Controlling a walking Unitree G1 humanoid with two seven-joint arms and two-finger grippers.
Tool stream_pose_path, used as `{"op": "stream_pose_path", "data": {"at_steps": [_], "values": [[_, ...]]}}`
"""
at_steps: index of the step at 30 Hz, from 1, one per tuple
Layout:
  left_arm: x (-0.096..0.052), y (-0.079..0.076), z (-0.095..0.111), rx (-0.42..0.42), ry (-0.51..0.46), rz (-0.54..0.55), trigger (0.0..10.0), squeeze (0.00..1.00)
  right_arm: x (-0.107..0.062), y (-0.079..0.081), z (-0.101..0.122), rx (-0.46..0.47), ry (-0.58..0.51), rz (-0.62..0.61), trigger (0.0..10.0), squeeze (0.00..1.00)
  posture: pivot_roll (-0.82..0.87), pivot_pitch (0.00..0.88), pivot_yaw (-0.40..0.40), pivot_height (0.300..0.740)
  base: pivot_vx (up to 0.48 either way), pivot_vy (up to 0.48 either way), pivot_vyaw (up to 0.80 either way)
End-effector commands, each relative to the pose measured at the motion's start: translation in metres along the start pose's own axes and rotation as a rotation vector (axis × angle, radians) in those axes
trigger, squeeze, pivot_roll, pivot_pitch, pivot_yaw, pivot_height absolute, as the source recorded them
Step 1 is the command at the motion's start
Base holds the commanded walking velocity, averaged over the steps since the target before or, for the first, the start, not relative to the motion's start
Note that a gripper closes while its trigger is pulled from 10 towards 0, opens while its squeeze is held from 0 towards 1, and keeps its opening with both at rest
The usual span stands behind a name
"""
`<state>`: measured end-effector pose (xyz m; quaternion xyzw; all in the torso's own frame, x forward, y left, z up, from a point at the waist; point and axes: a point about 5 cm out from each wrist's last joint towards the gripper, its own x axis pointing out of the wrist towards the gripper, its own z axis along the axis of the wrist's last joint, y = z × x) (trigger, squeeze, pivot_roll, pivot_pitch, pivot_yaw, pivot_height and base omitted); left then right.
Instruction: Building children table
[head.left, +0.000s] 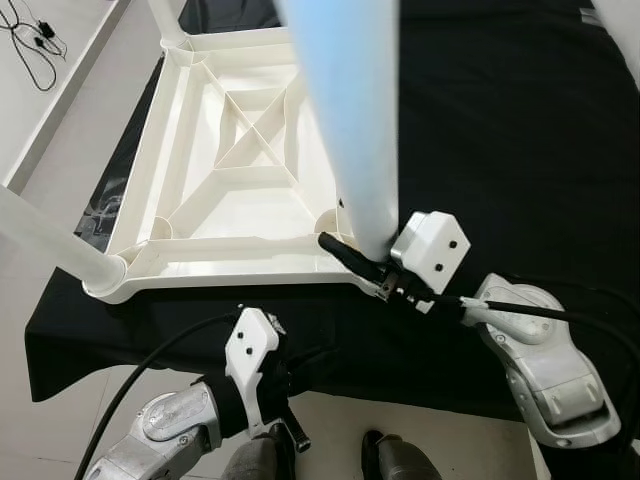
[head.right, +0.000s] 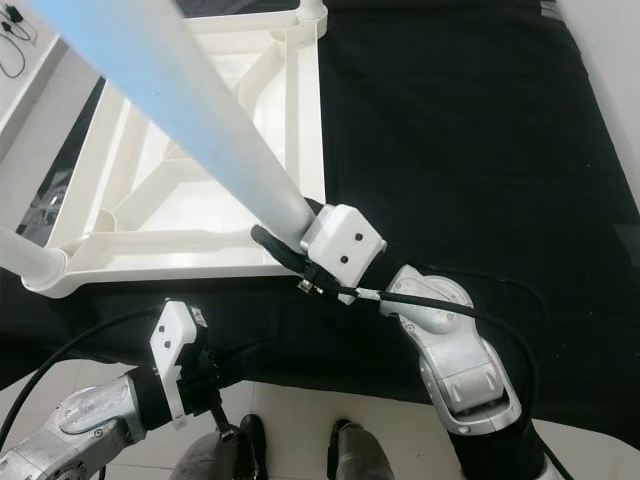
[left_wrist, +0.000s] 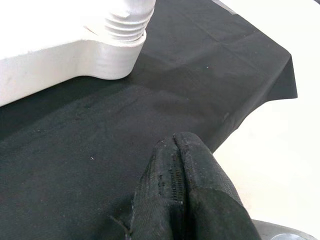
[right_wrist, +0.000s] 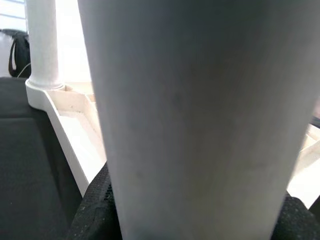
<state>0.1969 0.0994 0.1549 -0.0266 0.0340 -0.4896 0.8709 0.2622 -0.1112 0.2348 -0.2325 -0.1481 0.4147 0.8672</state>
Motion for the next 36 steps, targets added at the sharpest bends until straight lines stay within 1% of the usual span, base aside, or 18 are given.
{"op": "stream_pose_path", "data": {"at_steps": [1, 4, 8, 9, 10, 11, 12, 13, 15, 17, 19, 22, 30, 32, 34, 35, 36], "values": [[-0.002, 0.000, -0.007, -0.011, 0.026, 0.011, 10.0, 0.00, 0.000, 0.018, -0.039, 0.152, 0.196, 0.094, 10.0, 0.00, 0.06, 0.300, 0.036, 0.740, 0.000, 0.000, 0.00], [-0.002, 0.000, -0.008, -0.010, 0.023, 0.013, 10.0, 0.00, 0.005, 0.010, -0.034, 0.164, 0.181, 0.099, 10.0, 0.00, 0.06, 0.298, 0.032, 0.740, 0.000, 0.000, 0.00], [-0.002, -0.001, -0.008, -0.011, 0.021, 0.013, 10.0, 0.00, 0.009, 0.002, -0.029, 0.239, 0.148, 0.083, 10.0, 0.00, 0.06, 0.296, 0.028, 0.740, 0.000, 0.000, 0.00], [-0.002, -0.001, -0.008, -0.011, 0.021, 0.013, 10.0, 0.00, 0.009, 0.002, -0.029, 0.239, 0.148, 0.083, 10.0, 0.00, 0.06, 0.296, 0.028, 0.740, 0.000, 0.000, 0.00], [-0.002, -0.001, -0.009, -0.012, 0.021, 0.012, 10.0, 0.00, 0.011, -0.004, -0.028, 0.288, 0.139, 0.056, 10.0, 0.00, 0.06, 0.295, 0.027, 0.740, 0.000, 0.000, 0.00], [-0.002, -0.001, -0.009, -0.012, 0.020, 0.012, 10.0, 0.00, 0.012, -0.006, -0.027, 0.317, 0.136, 0.041, 10.0, 0.00, 0.06, 0.295, 0.027, 0.740, 0.000, 0.000, 0.00], [-0.002, -0.001, -0.009, -0.012, 0.020, 0.012, 10.0, 0.00, 0.012, -0.006, -0.027, 0.317, 0.136, 0.041, 10.0, 0.00, 0.06, 0.295, 0.027, 0.740, 0.000, 0.000, 0.00], [-0.002, -0.001, -0.009, -0.012, 0.020, 0.012, 10.0, 0.00, 0.013, -0.008, -0.027, 0.336, 0.134, 0.031, 10.0, 0.00, 0.06, 0.295, 0.027, 0.740, 0.000, 0.000, 0.00], [-0.001, -0.002, -0.009, -0.014, 0.020, 0.010, 10.0, 0.00, 0.014, -0.013, -0.029, 0.408, 0.141, -0.003, 10.0, 0.00, 0.06, 0.292, 0.026, 0.740, 0.000, 0.000, 0.00], [-0.001, -0.003, -0.009, -0.014, 0.020, 0.009, 10.0, 0.00, 0.015, -0.015, -0.031, 0.445, 0.151, -0.017, 10.0, 0.00, 0.06, 0.292, 0.026, 0.740, 0.000, 0.000, 0.00], [-0.001, -0.003, -0.009, -0.014, 0.020, 0.009, 10.0, 0.00, 0.015, -0.015, -0.032, 0.451, 0.163, -0.016, 10.0, 0.00, 0.06, 0.292, 0.026, 0.740, 0.000, 0.000, 0.00], [-0.001, -0.003, -0.009, -0.015, 0.019, 0.006, 10.0, 0.00, 0.017, -0.010, -0.036, 0.460, 0.199, -0.005, 10.0, 0.00, 0.06, 0.295, 0.028, 0.740, 0.000, 0.000, 0.00], [0.000, -0.003, -0.008, -0.014, 0.019, 0.007, 10.0, 0.00, 0.018, -0.006, -0.038, 0.468, 0.206, 0.000, 10.0, 0.00, 0.06, 0.298, 0.029, 0.740, 0.000, 0.000, 0.00], [0.000, -0.002, -0.008, -0.014, 0.018, 0.008, 10.0, 0.00, 0.016, -0.004, -0.050, 0.554, 0.241, -0.025, 10.0, 0.00, 0.07, 0.299, 0.030, 0.740, 0.000, 0.000, 0.00], [0.000, -0.002, -0.008, -0.014, 0.018, 0.007, 10.0, 0.00, 0.016, -0.007, -0.058, 0.616, 0.271, -0.067, 10.0, 0.00, 0.07, 0.299, 0.032, 0.740, 0.000, 0.000, 0.00], [0.000, -0.002, -0.008, -0.014, 0.018, 0.007, 10.0, 0.00, 0.016, -0.010, -0.062, 0.640, 0.283, -0.098, 10.0, 0.00, 0.07, 0.300, 0.032, 0.740, 0.000, 0.000, 0.00], [0.000, -0.002, -0.008, -0.014, 0.018, 0.007, 10.0, 0.00, 0.016, -0.010, -0.062, 0.640, 0.283, -0.098, 10.0, 0.00, 0.07, 0.300, 0.032, 0.740, 0.000, 0.000, 0.00]]}}
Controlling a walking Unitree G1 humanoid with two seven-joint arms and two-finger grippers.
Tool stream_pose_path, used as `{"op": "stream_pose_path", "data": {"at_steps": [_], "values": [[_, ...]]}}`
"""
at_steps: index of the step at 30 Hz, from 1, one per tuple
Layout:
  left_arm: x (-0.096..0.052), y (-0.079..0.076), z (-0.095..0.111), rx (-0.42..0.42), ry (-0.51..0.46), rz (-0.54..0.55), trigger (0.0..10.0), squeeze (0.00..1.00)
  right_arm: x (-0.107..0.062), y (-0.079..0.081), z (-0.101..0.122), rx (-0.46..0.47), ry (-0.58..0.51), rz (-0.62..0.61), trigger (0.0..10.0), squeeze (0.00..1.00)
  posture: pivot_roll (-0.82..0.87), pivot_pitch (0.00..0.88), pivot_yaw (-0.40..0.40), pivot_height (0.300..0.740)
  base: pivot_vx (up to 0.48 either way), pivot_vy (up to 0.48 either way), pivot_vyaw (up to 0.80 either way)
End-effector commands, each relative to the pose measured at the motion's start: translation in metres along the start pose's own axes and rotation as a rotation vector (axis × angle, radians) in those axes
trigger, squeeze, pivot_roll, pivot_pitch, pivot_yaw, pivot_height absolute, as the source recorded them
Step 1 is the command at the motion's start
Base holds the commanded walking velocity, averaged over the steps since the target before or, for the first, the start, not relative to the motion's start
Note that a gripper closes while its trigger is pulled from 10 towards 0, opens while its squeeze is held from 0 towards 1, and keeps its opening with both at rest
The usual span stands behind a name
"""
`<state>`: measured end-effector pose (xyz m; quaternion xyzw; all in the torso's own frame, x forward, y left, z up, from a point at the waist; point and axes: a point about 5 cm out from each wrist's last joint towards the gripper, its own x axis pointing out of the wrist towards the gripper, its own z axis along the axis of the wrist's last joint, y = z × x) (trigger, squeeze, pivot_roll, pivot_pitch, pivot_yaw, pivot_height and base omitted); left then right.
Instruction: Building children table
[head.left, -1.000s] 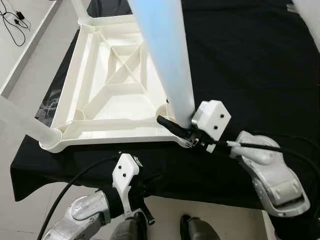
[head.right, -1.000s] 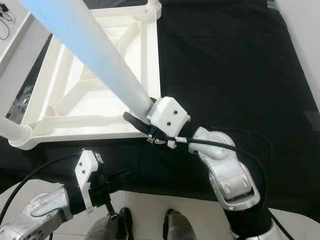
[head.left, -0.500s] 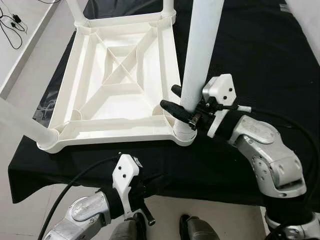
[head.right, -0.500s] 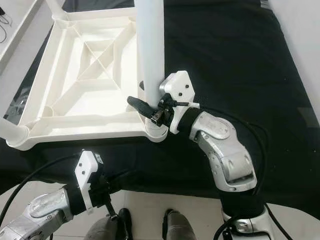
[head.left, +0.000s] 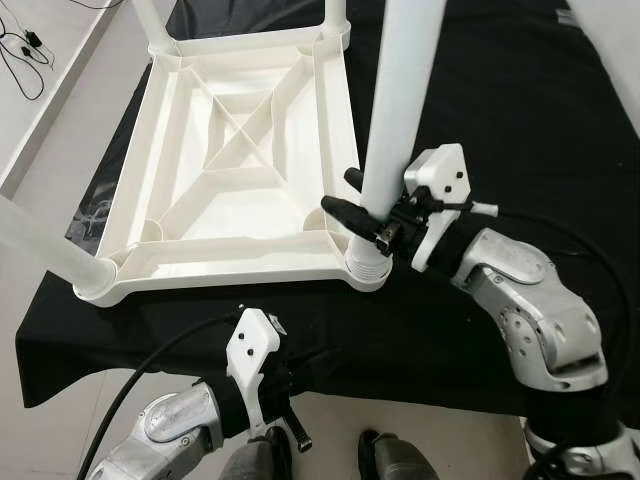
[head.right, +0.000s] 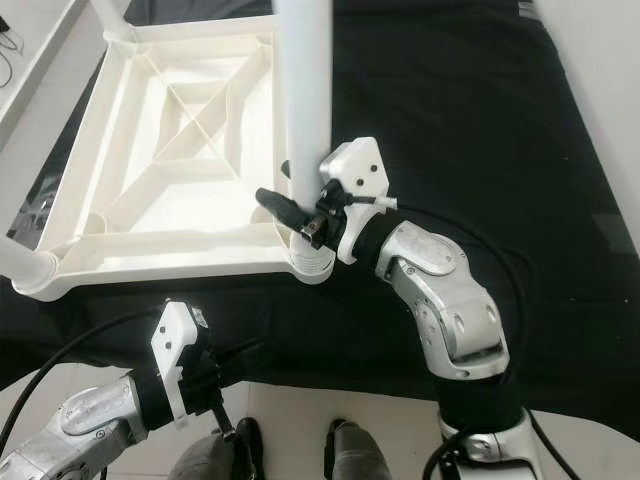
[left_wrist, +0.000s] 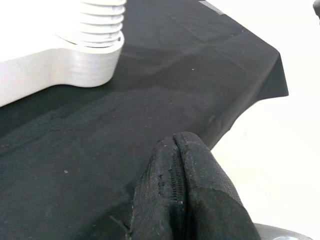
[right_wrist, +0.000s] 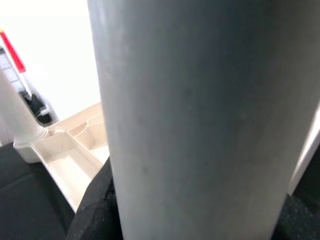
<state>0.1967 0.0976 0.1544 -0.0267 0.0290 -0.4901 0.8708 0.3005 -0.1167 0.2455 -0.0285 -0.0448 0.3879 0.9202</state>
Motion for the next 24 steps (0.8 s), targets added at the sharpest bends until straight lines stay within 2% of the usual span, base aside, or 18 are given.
{"op": "stream_pose_path", "data": {"at_steps": [1, 2, 5, 10, 11, 12, 14, 17, 18, 24], "values": [[-0.001, -0.001, -0.007, -0.018, 0.027, 0.007, 10.0, 0.00, -0.001, -0.008, -0.058, 0.197, 0.242, -0.093, 10.0, 0.00, 0.07, 0.300, 0.031, 0.740, 0.000, 0.000, 0.00], [-0.001, -0.001, -0.007, -0.018, 0.027, 0.007, 10.0, 0.00, -0.001, -0.008, -0.058, 0.197, 0.242, -0.093, 10.0, 0.00, 0.07, 0.300, 0.031, 0.740, 0.000, 0.000, 0.00], [-0.002, -0.001, -0.007, -0.018, 0.028, 0.009, 10.0, 0.00, 0.002, -0.019, -0.056, 0.287, 0.198, -0.170, 10.0, 0.00, 0.07, 0.304, 0.029, 0.740, 0.000, 0.000, 0.00], [-0.002, -0.001, -0.007, -0.017, 0.026, 0.012, 10.0, 0.00, 0.002, -0.019, -0.056, 0.265, 0.181, -0.169, 10.0, 0.00, 0.07, 0.306, 0.028, 0.740, 0.000, 0.000, 0.00], [-0.002, -0.001, -0.007, -0.017, 0.026, 0.013, 10.0, 0.00, 0.002, -0.017, -0.055, 0.209, 0.172, -0.156, 10.0, 0.00, 0.07, 0.307, 0.029, 0.740, 0.000, 0.000, 0.00], [-0.002, -0.001, -0.007, -0.017, 0.026, 0.013, 10.0, 0.00, 0.002, -0.017, -0.055, 0.209, 0.172, -0.156, 10.0, 0.00, 0.07, 0.307, 0.029, 0.740, 0.000, 0.000, 0.00], [-0.003, 0.000, -0.006, -0.015, 0.027, 0.012, 10.0, 0.00, 0.001, -0.009, -0.054, 0.089, 0.138, -0.124, 10.0, 0.00, 0.07, 0.307, 0.030, 0.740, 0.000, 0.000, 0.00], [-0.003, 0.000, -0.006, -0.015, 0.027, 0.013, 10.0, 0.00, 0.000, -0.007, -0.053, 0.056, 0.132, -0.117, 10.0, 0.00, 0.07, 0.307, 0.031, 0.740, 0.000, 0.000, 0.00], [-0.003, 0.000, -0.006, -0.014, 0.028, 0.012, 10.0, 0.00, -0.002, -0.003, -0.056, -0.029, 0.138, -0.099, 10.0, 0.00, 0.07, 0.306, 0.033, 0.740, 0.000, 0.000, 0.00], [-0.002, 0.000, -0.006, -0.012, 0.029, 0.011, 10.0, 0.00, -0.003, 0.002, -0.060, -0.093, 0.169, -0.070, 10.0, 0.00, 0.07, 0.306, 0.035, 0.740, 0.000, 0.000, 0.00]]}}
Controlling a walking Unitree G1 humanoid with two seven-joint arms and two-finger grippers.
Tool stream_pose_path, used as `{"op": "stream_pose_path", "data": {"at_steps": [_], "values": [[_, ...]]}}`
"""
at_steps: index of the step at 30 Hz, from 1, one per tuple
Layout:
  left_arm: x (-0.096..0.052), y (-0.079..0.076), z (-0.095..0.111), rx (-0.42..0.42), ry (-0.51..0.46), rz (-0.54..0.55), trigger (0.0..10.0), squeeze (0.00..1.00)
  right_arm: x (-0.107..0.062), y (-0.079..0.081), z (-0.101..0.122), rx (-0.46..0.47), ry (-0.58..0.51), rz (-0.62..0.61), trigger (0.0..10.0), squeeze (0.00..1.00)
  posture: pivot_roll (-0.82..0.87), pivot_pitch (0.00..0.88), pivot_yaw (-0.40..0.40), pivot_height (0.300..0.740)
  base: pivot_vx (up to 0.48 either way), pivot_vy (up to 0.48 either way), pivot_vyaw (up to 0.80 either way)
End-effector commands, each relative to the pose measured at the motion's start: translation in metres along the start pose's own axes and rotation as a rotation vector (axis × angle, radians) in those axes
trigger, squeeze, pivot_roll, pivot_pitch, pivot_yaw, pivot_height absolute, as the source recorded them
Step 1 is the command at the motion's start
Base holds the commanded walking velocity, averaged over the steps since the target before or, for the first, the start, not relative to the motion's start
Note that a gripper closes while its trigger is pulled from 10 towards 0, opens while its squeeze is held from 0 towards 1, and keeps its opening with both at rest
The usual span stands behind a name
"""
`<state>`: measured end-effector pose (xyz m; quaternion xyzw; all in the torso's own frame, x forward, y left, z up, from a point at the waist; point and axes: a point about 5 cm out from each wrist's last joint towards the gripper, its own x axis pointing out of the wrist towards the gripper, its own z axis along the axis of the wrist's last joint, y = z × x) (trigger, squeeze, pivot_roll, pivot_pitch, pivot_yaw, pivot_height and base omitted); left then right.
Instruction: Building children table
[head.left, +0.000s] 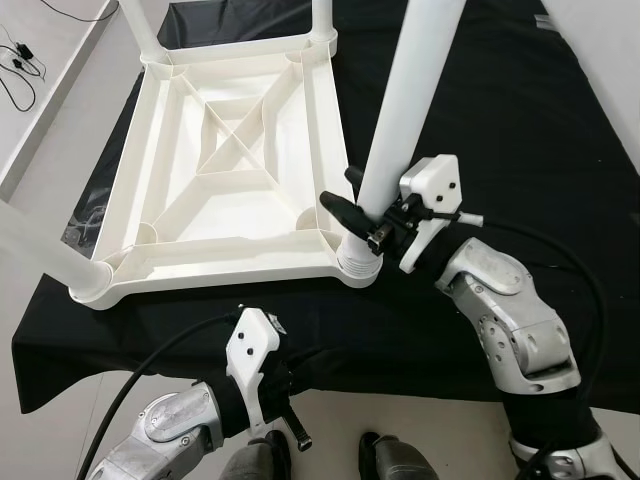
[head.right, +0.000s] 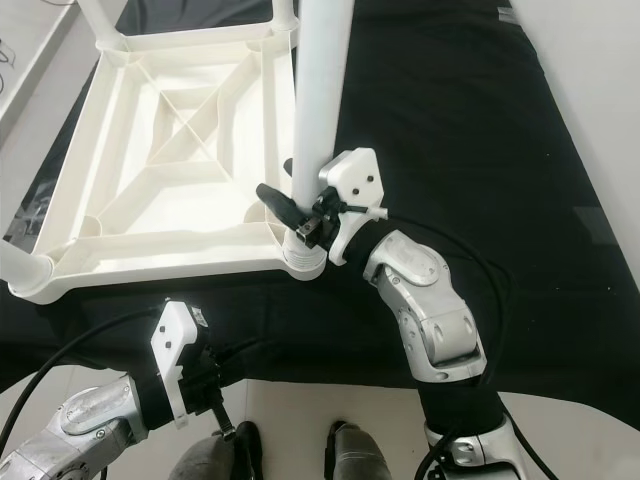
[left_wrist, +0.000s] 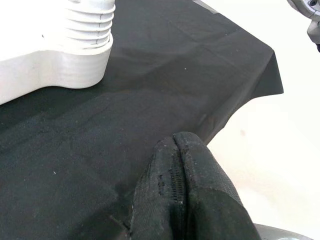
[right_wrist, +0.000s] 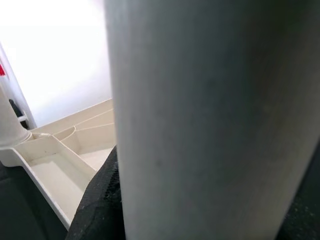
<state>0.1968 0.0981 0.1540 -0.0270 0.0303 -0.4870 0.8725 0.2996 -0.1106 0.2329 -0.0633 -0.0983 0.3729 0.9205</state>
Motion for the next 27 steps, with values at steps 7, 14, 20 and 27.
{"op": "stream_pose_path", "data": {"at_steps": [7, 14, 20, 27], "values": [[-0.002, -0.001, -0.006, -0.009, 0.027, 0.006, 10.0, 0.00, -0.010, 0.004, -0.051, -0.080, 0.269, 0.005, 10.0, 0.00, 0.07, 0.308, 0.031, 0.740, 0.000, 0.000, 0.00], [-0.001, -0.001, -0.006, -0.008, 0.025, 0.009, 10.0, 0.00, -0.009, 0.007, -0.054, -0.110, 0.278, 0.023, 10.0, 0.00, 0.07, 0.309, 0.027, 0.740, 0.000, 0.000, 0.00], [-0.001, 0.000, -0.006, -0.006, 0.026, 0.009, 10.0, 0.00, -0.016, 0.016, -0.068, -0.310, 0.327, -0.066, 10.0, 0.00, 0.06, 0.310, 0.019, 0.740, 0.000, 0.000, 0.00], [-0.003, 0.000, -0.005, -0.002, 0.024, 0.020, 10.0, 0.00, -0.023, 0.022, -0.076, -0.380, 0.360, -0.128, 10.0, 0.00, 0.07, 0.313, 0.027, 0.740, 0.000, 0.000, 0.00]]}}
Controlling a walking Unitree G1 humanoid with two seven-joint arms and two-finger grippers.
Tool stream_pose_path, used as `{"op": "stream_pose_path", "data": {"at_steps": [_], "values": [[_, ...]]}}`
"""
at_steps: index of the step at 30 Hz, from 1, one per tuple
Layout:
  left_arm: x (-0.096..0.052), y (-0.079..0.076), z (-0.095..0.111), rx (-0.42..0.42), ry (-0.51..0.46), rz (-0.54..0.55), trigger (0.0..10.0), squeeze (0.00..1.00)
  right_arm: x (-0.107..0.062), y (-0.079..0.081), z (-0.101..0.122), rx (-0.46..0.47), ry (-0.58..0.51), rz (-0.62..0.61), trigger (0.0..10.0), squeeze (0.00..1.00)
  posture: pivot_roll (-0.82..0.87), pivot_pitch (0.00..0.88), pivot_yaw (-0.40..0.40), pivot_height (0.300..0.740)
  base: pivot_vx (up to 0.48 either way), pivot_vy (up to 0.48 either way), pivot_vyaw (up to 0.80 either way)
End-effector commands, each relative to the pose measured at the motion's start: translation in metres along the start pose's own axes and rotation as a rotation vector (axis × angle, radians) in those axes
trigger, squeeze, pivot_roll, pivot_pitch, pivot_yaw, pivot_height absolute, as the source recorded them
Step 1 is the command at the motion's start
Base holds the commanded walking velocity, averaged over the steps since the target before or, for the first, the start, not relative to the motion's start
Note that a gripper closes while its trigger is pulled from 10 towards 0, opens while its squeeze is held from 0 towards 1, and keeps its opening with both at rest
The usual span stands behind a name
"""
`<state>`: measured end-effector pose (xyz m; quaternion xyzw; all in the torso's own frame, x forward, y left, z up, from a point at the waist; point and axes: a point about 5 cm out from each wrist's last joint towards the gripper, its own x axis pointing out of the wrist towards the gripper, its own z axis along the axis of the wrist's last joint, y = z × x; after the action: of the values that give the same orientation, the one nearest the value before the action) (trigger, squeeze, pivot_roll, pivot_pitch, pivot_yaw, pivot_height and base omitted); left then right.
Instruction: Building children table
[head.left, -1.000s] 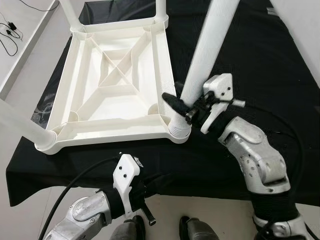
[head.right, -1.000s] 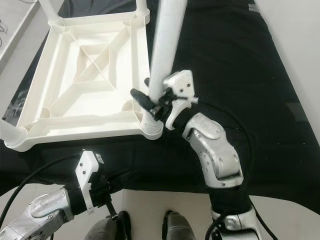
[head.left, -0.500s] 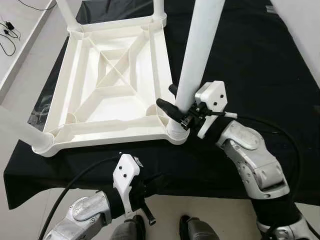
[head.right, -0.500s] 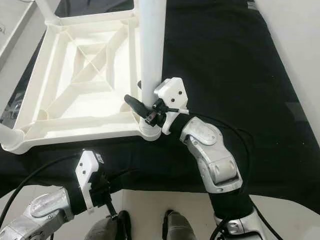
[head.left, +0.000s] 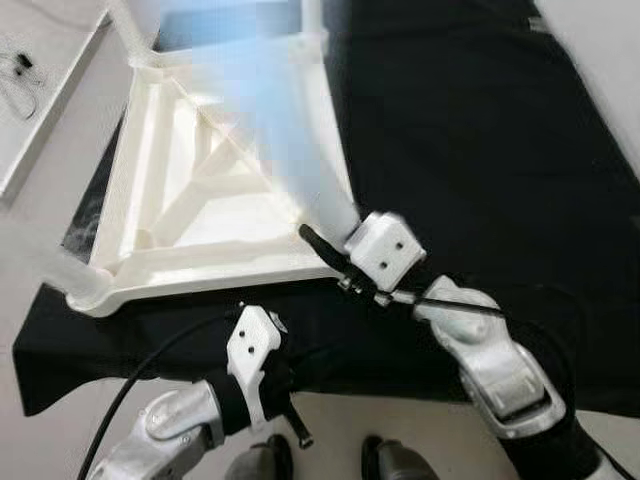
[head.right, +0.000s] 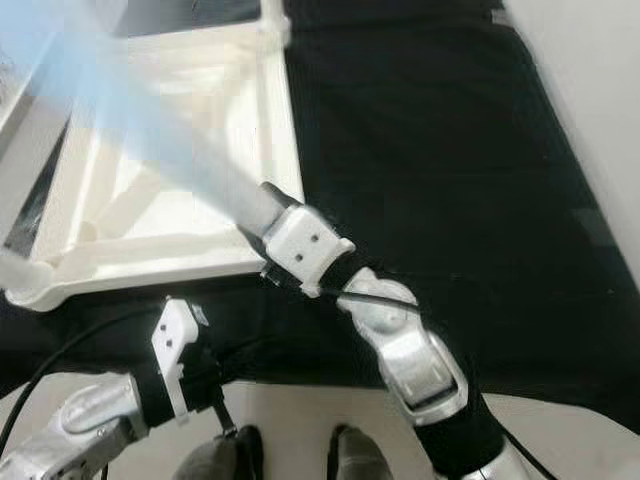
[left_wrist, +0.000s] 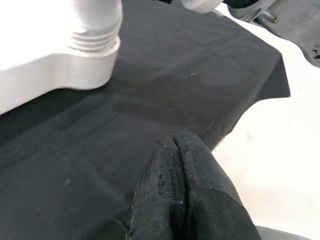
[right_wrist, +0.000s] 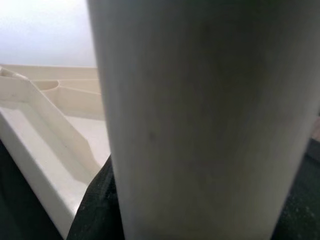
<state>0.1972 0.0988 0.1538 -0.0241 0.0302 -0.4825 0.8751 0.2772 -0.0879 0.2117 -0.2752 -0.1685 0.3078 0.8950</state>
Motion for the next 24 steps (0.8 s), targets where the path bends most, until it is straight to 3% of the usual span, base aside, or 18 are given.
{"op": "stream_pose_path", "data": {"at_steps": [1, 5, 12, 14, 15, 16, 17, 24], "values": [[-0.002, 0.000, -0.005, -0.006, 0.024, 0.007, 10.0, 0.00, -0.016, 0.012, -0.062, 0.057, 0.335, 0.015, 10.0, 0.00, 0.08, 0.311, 0.030, 0.740, 0.000, 0.000, 0.00], [-0.002, 0.000, -0.006, -0.003, 0.029, 0.000, 10.0, 0.00, -0.012, 0.007, -0.062, 0.063, 0.334, 0.020, 10.0, 0.00, 0.08, 0.310, 0.031, 0.740, 0.000, 0.000, 0.00], [-0.002, 0.000, -0.005, -0.002, 0.027, 0.004, 10.0, 0.00, -0.007, -0.005, -0.059, 0.188, 0.321, -0.018, 10.0, 0.00, 0.07, 0.310, 0.028, 0.740, 0.000, 0.000, 0.00], [-0.002, -0.001, -0.005, -0.002, 0.026, 0.005, 10.0, 0.00, -0.002, -0.017, -0.057, 0.346, 0.309, -0.068, 10.0, 0.00, 0.07, 0.307, 0.026, 0.740, 0.000, 0.000, 0.00], [-0.002, -0.001, -0.005, -0.002, 0.026, 0.005, 10.0, 0.00, -0.002, -0.017, -0.057, 0.346, 0.309, -0.068, 10.0, 0.00, 0.07, 0.307, 0.026, 0.740, 0.000, 0.000, 0.00], [-0.001, -0.001, -0.006, -0.002, 0.026, 0.005, 10.0, 0.00, 0.002, -0.025, -0.054, 0.505, 0.287, -0.095, 10.0, 0.00, 0.07, 0.306, 0.025, 0.740, 0.000, 0.000, 0.00], [-0.001, -0.001, -0.006, -0.003, 0.026, 0.005, 10.0, 0.00, 0.004, -0.028, -0.053, 0.562, 0.282, -0.095, 10.0, 0.00, 0.07, 0.305, 0.025, 0.740, 0.000, 0.000, 0.00], [-0.001, -0.001, -0.006, -0.003, 0.026, 0.004, 10.0, 0.00, 0.007, -0.032, -0.053, 0.641, 0.282, -0.097, 10.0, 0.00, 0.07, 0.303, 0.025, 0.740, 0.000, 0.000, 0.00]]}}
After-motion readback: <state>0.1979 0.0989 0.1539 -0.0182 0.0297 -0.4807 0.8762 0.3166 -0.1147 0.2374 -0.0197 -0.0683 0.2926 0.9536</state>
